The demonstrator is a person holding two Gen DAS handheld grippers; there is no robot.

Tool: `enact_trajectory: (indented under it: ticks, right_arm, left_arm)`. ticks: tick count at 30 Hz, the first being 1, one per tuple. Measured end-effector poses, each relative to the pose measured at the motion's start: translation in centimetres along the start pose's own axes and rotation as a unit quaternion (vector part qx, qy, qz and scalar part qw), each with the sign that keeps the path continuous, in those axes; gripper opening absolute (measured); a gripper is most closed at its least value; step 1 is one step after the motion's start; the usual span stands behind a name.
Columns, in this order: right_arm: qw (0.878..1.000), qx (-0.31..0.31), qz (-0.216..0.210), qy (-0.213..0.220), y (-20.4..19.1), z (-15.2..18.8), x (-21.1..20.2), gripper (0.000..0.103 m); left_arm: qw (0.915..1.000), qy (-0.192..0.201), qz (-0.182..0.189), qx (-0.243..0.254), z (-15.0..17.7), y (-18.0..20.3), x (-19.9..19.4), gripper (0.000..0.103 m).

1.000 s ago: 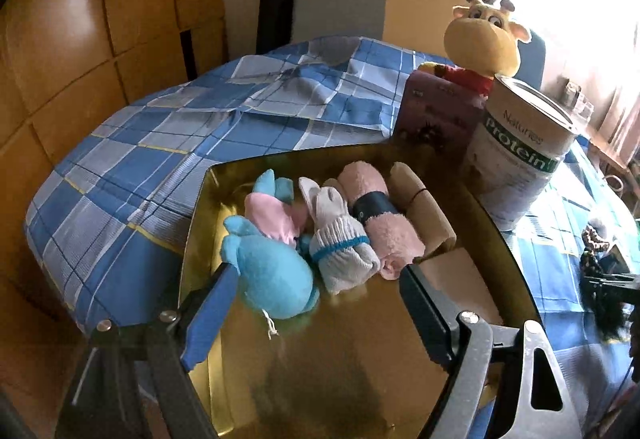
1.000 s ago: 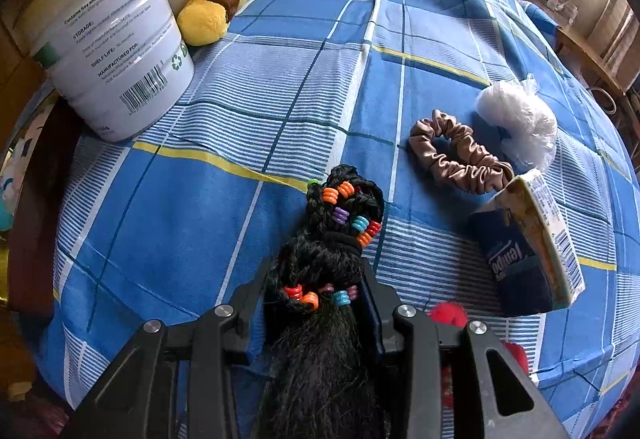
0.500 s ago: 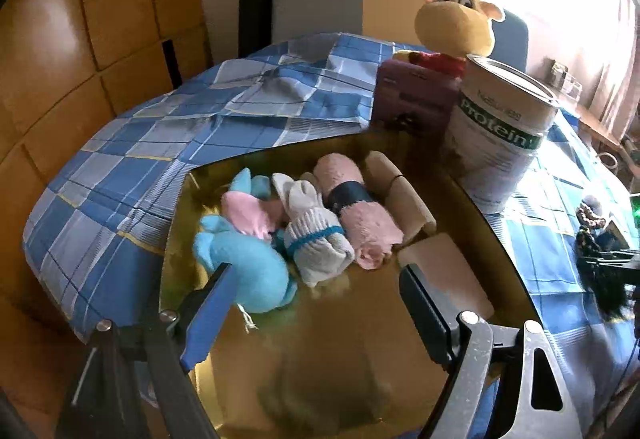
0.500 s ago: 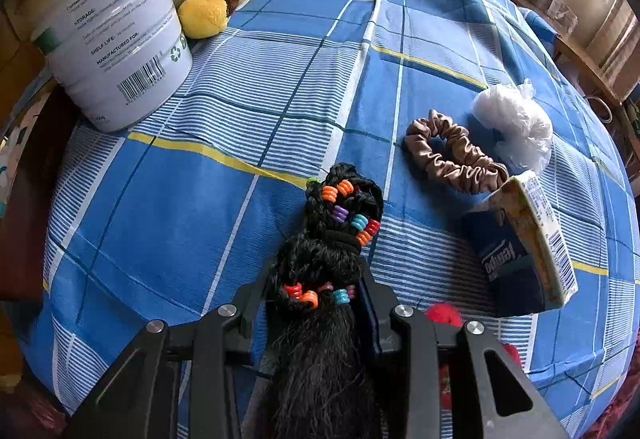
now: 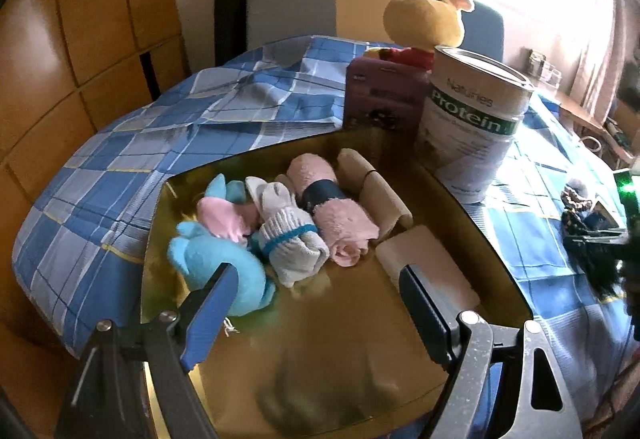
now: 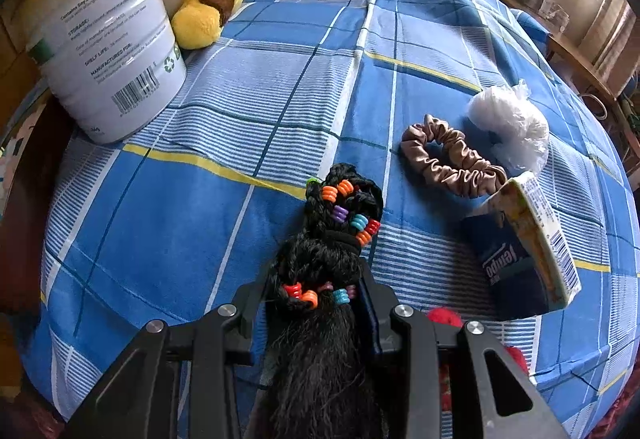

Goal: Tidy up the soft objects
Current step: 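Carry the black braided hair toward the gold tray with the right gripper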

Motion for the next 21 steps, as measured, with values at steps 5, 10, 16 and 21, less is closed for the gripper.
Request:
enact_trajectory:
  ticks: [5,10,16,21]
  right_arm:
    - [0.999,0.027,-0.009,-0.024,0.6,-0.8,0.2,0.036]
    - [0.998,0.039,0.001,-0.048,1.9,-4.1,-0.6,0.036]
    - [0.997,0.026,0.073,-0.027,4.1,-13.7,-4.0,0.036]
    - [0.988,0.04,0.148,0.022,5.0,-25.3,-8.4,0.036]
  left_arm:
    - [0.9998,-0.003,0.017,0.006,0.1,0.3,0.2,0.083]
    - [0.9994,-0.003,0.035,-0.001,0.2,0.1,0.3,0.083]
    - [0.9985,-0.001,0.051,-0.017,-0.2,-0.7,0.3,0.083]
    - [0.9976,0.003,0.057,-0.039,-0.7,-2.2,0.2,0.083]
Point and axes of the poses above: each gripper's, at about its wrist camera, not at the fingertips, and x roughly the way its jaws point, y to its right, z to its underside, the point moved 4 cm from there along x, roughly the way its jaws point, and after that the axes turned 3 degrees about -x, right-handed, at the moved point
